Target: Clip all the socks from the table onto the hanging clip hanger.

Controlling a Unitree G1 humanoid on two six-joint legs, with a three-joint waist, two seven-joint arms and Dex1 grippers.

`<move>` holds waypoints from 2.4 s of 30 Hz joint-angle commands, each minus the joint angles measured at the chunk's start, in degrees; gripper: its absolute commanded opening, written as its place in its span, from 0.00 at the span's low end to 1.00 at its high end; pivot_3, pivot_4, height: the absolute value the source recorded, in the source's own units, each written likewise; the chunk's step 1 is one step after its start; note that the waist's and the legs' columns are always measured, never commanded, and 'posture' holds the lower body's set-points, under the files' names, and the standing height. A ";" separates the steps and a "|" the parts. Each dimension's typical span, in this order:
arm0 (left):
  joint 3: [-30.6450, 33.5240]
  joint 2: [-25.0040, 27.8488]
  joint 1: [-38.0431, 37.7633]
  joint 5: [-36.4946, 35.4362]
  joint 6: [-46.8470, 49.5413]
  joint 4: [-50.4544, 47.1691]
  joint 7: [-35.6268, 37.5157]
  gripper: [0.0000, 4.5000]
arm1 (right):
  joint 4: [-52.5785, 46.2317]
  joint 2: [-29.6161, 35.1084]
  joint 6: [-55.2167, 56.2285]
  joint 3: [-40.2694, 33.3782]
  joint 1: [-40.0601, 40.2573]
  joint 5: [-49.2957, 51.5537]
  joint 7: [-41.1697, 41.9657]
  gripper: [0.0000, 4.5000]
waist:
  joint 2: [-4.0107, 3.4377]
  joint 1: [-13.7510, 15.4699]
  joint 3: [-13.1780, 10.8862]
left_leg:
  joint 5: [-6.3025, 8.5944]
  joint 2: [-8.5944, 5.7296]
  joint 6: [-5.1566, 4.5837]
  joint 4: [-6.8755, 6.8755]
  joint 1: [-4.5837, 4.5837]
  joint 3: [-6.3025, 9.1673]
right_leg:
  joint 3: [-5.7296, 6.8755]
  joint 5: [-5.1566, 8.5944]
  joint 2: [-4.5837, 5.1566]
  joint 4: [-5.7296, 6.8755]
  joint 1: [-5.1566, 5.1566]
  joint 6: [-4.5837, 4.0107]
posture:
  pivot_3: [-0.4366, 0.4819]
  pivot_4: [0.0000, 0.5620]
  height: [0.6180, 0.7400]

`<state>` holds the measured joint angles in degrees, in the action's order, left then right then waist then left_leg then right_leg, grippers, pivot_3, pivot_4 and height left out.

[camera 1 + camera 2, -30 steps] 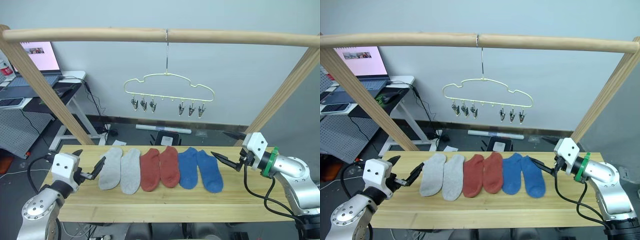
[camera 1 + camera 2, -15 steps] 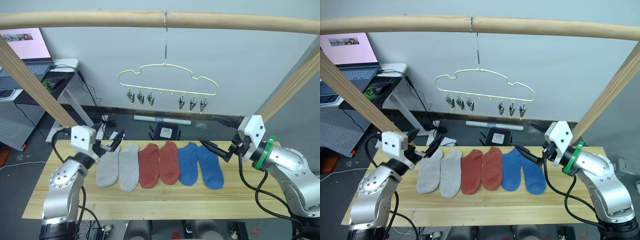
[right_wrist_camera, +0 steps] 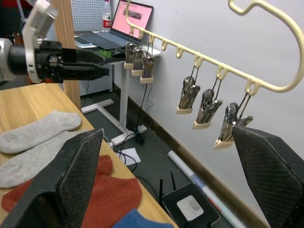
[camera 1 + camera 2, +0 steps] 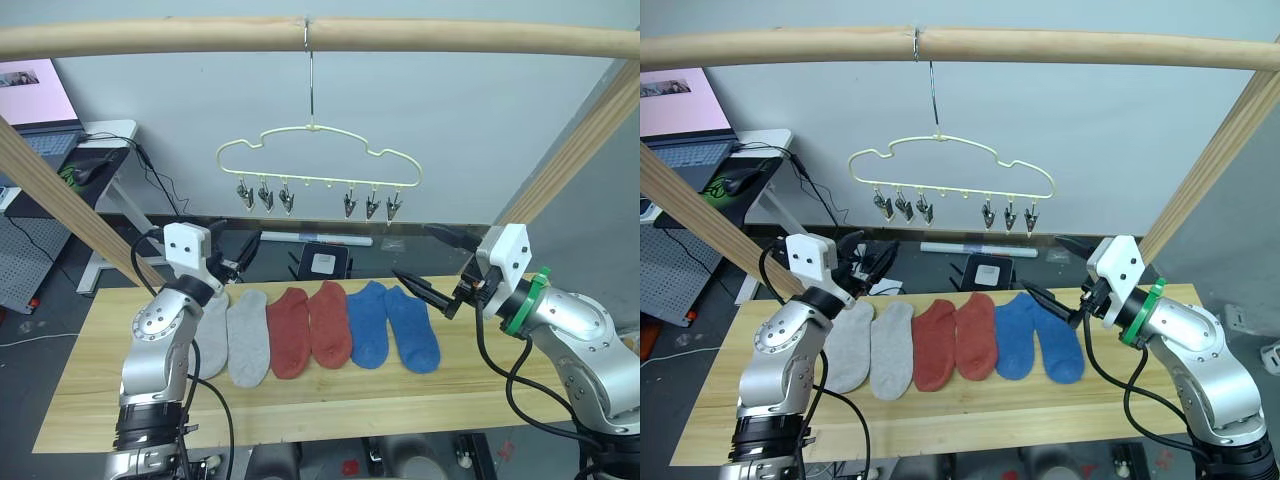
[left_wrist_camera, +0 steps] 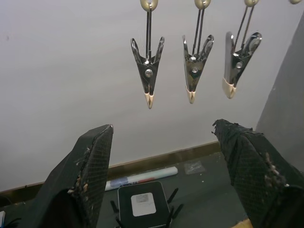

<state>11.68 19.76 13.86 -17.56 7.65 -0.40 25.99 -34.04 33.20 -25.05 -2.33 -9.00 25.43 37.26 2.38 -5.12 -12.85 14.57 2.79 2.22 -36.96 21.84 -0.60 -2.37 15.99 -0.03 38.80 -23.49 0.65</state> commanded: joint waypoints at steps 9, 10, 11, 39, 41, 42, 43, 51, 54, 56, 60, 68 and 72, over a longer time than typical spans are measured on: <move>0.82 -0.05 4.31 0.55 -4.27 4.59 -1.80 0.73 | -4.13 -0.54 -1.21 1.06 -3.44 0.66 -1.96 1.00 | 0.02 -0.05 -0.02 | 0.00 -0.06 0.01 0.01 0.06 0.11 | 0.01 0.01 0.09 -0.07 -0.01 0.08 | 0.25 0.40 0.97; 0.77 -0.01 4.51 0.62 -4.50 4.95 -1.75 0.69 | -4.30 -0.60 -1.43 1.14 -3.57 0.70 -2.12 1.00 | 0.03 -0.05 -0.02 | 0.00 -0.06 0.01 0.01 0.06 0.11 | 0.00 0.00 0.09 -0.08 -0.01 0.08 | 0.25 0.40 0.97; 0.67 0.04 4.76 0.67 -4.67 5.34 -1.63 0.63 | -4.48 -0.66 -1.65 1.20 -3.69 0.74 -2.27 1.00 | 0.03 -0.05 -0.02 | 0.00 -0.07 0.00 0.01 0.06 0.11 | 0.00 0.00 0.10 -0.08 -0.01 0.09 | 0.25 0.40 0.97; 1.25 1.94 14.86 -0.97 -4.22 15.99 2.89 0.52 | -6.88 -3.08 -3.87 4.99 -7.24 0.14 -5.43 1.00 | 0.06 -1.34 -0.05 | 0.01 -0.07 0.02 0.02 0.17 0.15 | 0.04 -0.02 0.11 -0.23 -0.02 0.18 | 0.22 0.39 0.97; 1.39 2.19 15.67 -1.14 -4.24 16.77 3.09 0.52 | -6.95 -3.38 -3.85 5.48 -7.39 -0.08 -5.77 1.00 | 0.06 -1.48 -0.05 | 0.01 -0.07 0.02 0.03 0.17 0.15 | 0.04 -0.02 0.11 -0.23 -0.02 0.18 | 0.22 0.39 0.97; 1.53 2.28 16.06 -1.31 -4.21 17.07 3.14 0.52 | -6.95 -3.46 -3.81 5.67 -7.42 -0.17 -5.88 1.00 | 0.06 -1.49 -0.05 | 0.01 -0.07 0.02 0.02 0.17 0.16 | 0.04 -0.02 0.11 -0.23 -0.02 0.18 | 0.22 0.39 0.97; 1.65 2.33 16.42 -1.47 -4.08 17.24 3.16 0.52 | -6.97 -3.47 -3.71 5.75 -7.37 -0.23 -5.91 1.00 | 0.06 -1.50 -0.05 | 0.01 -0.07 0.02 0.02 0.17 0.16 | 0.04 -0.02 0.11 -0.23 -0.02 0.19 | 0.22 0.39 0.97; 3.03 3.13 18.47 -3.20 -2.15 17.93 4.73 0.52 | -6.96 -4.60 -3.22 6.78 -7.74 -1.29 -6.51 1.00 | 0.06 -1.81 -0.05 | 0.01 -0.07 0.03 0.03 0.18 0.17 | 0.04 -0.02 0.11 -0.22 -0.04 0.20 | 0.21 0.37 0.97; 3.19 3.54 18.81 -3.59 -1.40 17.55 5.12 0.52 | -7.07 -5.28 -3.17 7.13 -8.11 -1.30 -6.45 1.00 | 0.06 -1.84 -0.05 | 0.01 -0.07 0.03 0.02 0.19 0.19 | 0.05 -0.03 0.11 -0.23 -0.04 0.20 | 0.21 0.37 0.97; 3.21 3.75 18.93 -3.96 -0.83 17.22 5.36 0.52 | -7.27 -5.81 -3.30 7.31 -8.42 -0.65 -6.10 1.00 | 0.06 -1.97 -0.05 | 0.01 -0.08 0.04 0.02 0.19 0.19 | 0.04 -0.03 0.13 -0.23 -0.04 0.21 | 0.21 0.36 0.97; 3.00 4.14 18.94 -3.95 -0.08 16.78 6.00 0.52 | -8.01 -5.95 -4.27 7.87 -8.41 1.73 -4.23 1.00 | 0.06 -2.34 -0.05 | 0.02 -0.08 0.04 0.02 0.20 0.23 | 0.05 -0.04 0.14 -0.23 -0.05 0.22 | 0.21 0.36 0.97; 2.65 4.90 19.25 -3.44 0.27 17.65 7.45 0.52 | -8.58 -5.12 -7.85 8.69 -8.90 5.80 -2.52 1.00 | 0.06 -2.93 -0.05 | 0.02 -0.08 0.05 0.02 0.21 0.28 | 0.06 -0.04 0.14 -0.22 -0.05 0.23 | 0.21 0.36 0.97; 2.79 5.08 19.43 -3.34 0.42 18.00 7.90 0.52 | -8.59 -4.89 -8.03 8.92 -9.00 5.69 -2.50 1.00 | 0.06 -2.97 -0.05 | 0.02 -0.08 0.05 0.02 0.21 0.28 | 0.06 -0.04 0.14 -0.22 -0.05 0.23 | 0.21 0.36 0.97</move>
<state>13.98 23.75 31.90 -20.40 8.36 18.60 33.33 -40.18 28.10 -33.41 6.73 -17.21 30.39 34.55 2.43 -8.09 -12.90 14.60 2.71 2.27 -36.94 22.05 -0.32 -2.31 15.95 0.11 38.58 -23.53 0.88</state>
